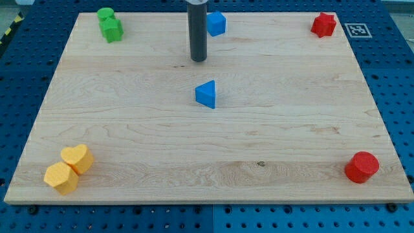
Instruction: Move your arm to the right of the triangle
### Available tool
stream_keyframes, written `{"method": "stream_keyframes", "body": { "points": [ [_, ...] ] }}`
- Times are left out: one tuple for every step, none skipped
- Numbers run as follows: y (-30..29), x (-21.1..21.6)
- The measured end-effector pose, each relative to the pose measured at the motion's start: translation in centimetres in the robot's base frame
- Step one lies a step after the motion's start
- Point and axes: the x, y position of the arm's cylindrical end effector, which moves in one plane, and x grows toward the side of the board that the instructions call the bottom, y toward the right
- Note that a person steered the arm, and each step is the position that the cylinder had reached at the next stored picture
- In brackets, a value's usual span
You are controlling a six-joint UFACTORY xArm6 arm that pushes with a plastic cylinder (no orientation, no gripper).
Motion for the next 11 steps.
{"method": "stream_keyframes", "body": {
  "points": [
    [2.8, 1.4],
    [3.3, 1.5],
    [3.3, 1.5],
    [3.3, 1.5],
    [3.3, 1.5],
    [3.3, 1.6],
    [4.1, 1.6],
    [8.2, 1.9],
    [9.0, 1.9],
    [11.2, 3.6],
    [13.8, 5.1]
  ]
}}
